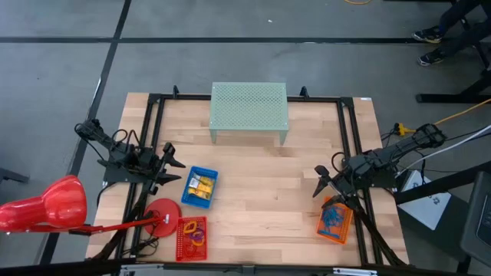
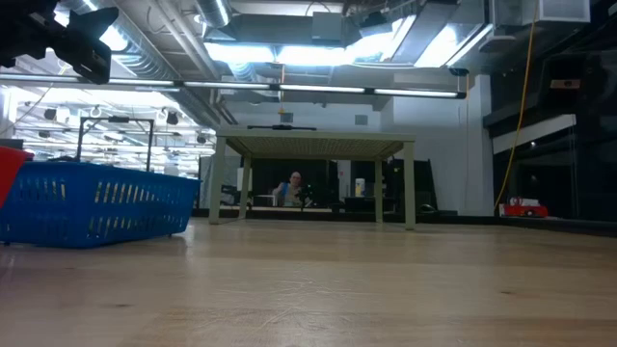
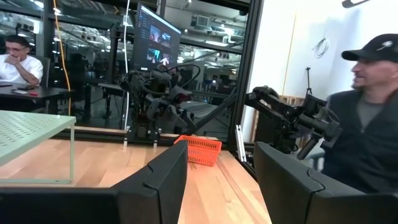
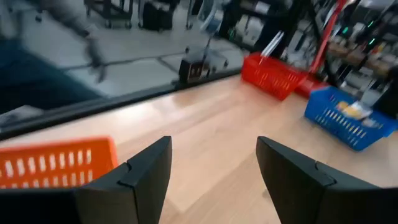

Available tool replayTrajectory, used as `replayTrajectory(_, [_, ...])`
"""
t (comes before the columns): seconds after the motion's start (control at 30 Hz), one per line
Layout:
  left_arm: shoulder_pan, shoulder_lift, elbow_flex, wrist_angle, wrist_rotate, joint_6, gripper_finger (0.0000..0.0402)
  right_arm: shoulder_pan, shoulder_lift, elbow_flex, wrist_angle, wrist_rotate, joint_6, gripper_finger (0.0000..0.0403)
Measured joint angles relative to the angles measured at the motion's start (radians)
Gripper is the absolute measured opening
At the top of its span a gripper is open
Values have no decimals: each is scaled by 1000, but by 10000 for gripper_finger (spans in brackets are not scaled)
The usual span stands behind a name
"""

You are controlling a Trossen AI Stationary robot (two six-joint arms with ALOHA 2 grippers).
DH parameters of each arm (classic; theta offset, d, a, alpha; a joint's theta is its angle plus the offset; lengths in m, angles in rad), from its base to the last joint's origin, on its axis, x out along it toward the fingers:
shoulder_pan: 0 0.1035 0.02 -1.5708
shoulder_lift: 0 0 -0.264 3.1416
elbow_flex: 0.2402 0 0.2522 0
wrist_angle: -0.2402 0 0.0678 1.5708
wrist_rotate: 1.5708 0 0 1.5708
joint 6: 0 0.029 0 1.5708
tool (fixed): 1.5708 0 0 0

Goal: Pick & Place Office Desk Supplies
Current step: Return to Home Position

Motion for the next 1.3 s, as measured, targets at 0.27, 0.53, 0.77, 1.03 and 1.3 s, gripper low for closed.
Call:
replayTrajectory(0.27, [0, 0, 0, 0, 0, 0, 180, -9, -101, 1, 6, 4, 0, 236])
replayTrajectory(0.53, [0, 0, 0, -1, 0, 1, 180, -19, -210, 1, 9, 7, 0, 236])
replayTrajectory(0.77, [0, 0, 0, -2, 0, 1, 180, -19, -215, 1, 9, 8, 0, 236])
replayTrajectory(1.03, [0, 0, 0, -2, 0, 2, 180, -19, -215, 1, 9, 8, -1, 236])
replayTrajectory(1.3, [0, 0, 0, -2, 0, 2, 180, -20, -215, 1, 9, 8, 0, 236])
